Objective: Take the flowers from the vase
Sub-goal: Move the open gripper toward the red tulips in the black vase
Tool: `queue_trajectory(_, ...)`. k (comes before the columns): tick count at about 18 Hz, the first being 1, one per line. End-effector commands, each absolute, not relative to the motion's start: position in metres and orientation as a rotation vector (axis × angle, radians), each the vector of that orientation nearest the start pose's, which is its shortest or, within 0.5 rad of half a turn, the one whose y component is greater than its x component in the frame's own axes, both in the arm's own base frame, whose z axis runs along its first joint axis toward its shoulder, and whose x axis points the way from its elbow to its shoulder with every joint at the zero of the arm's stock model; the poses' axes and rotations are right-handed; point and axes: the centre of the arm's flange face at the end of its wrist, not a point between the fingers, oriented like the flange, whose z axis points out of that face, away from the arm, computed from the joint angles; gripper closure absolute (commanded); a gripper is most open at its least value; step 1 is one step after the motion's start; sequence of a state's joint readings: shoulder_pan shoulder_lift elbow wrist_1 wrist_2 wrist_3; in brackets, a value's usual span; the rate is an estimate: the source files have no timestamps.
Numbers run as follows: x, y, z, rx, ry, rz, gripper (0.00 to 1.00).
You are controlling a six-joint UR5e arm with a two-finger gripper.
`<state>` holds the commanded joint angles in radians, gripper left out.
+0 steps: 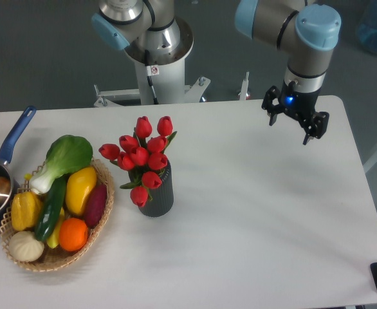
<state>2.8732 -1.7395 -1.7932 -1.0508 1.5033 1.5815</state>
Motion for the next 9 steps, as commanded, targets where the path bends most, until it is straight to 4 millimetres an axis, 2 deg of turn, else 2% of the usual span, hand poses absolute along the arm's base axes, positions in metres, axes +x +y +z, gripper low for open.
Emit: queue_trajectory(9, -0.4858, 0.2729, 0.3454, -3.084, 0.470, 0.190, 0.00)
